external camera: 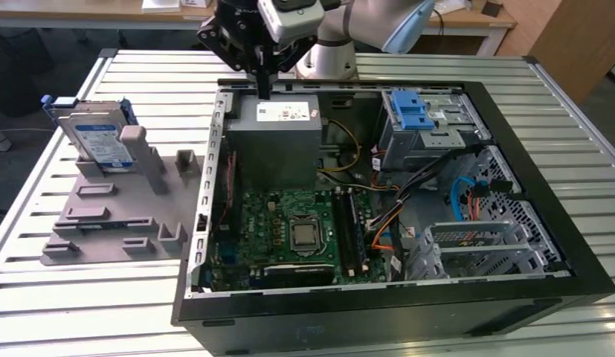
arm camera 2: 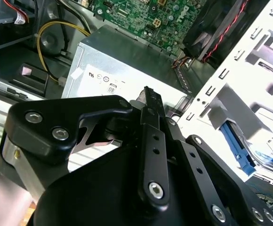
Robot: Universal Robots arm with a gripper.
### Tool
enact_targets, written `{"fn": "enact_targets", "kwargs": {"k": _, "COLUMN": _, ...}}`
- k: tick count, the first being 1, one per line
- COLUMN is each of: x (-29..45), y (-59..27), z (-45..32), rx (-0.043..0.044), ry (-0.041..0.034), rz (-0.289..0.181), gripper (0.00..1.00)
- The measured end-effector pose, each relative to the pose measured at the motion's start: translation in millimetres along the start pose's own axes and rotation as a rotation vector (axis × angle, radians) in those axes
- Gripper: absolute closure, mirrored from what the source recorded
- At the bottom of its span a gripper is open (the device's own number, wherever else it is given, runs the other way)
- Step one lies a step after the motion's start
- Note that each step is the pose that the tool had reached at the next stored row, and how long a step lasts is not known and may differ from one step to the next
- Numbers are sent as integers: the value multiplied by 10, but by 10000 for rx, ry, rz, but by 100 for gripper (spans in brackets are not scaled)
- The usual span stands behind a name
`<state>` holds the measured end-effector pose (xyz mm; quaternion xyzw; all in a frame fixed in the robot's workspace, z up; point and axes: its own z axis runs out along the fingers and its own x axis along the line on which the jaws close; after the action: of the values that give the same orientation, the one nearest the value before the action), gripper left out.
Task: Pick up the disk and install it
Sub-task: 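Reach for the disk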
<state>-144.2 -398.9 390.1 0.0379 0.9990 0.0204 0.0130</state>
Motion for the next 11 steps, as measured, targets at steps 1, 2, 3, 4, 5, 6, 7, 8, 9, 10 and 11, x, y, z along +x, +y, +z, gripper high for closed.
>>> {"fn": "enact_targets", "kwargs": {"k": 1, "x": 3, "y": 0, "z": 1, "rx": 0, "ry": 0, "rz": 0, "gripper": 89}}
{"fn": "enact_targets", "kwargs": {"k": 2, "x": 6, "y": -1, "z": 2, "rx": 0, "ry": 0, "rz": 0, "gripper": 89}}
{"fn": "enact_targets", "kwargs": {"k": 3, "x": 10, "y": -1, "z": 3, "rx": -1, "ry": 1, "rz": 0, "gripper": 89}}
{"fn": "enact_targets", "kwargs": {"k": 4, "x": 13, "y": -1, "z": 4, "rx": 0, "ry": 2, "rz": 0, "gripper": 89}}
{"fn": "enact_targets", "kwargs": {"k": 5, "x": 16, "y": -1, "z": 5, "rx": 0, "ry": 2, "rz": -1, "gripper": 89}}
{"fn": "enact_targets", "kwargs": {"k": 6, "x": 20, "y": -2, "z": 6, "rx": 0, "ry": 2, "rz": 0, "gripper": 89}}
{"fn": "enact_targets", "kwargs": {"k": 7, "x": 23, "y": -2, "z": 7, "rx": 0, "ry": 3, "rz": 0, "gripper": 89}}
{"fn": "enact_targets", "kwargs": {"k": 8, "x": 26, "y": -2, "z": 7, "rx": 1, "ry": 3, "rz": 0, "gripper": 89}}
{"fn": "enact_targets", "kwargs": {"k": 9, "x": 30, "y": -3, "z": 9, "rx": 0, "ry": 3, "rz": 0, "gripper": 89}}
{"fn": "enact_targets", "kwargs": {"k": 10, "x": 34, "y": -3, "z": 10, "rx": -1, "ry": 3, "rz": 0, "gripper": 89}}
{"fn": "enact_targets", "kwargs": {"k": 11, "x": 38, "y": -3, "z": 10, "rx": 0, "ry": 4, "rz": 0, "gripper": 89}}
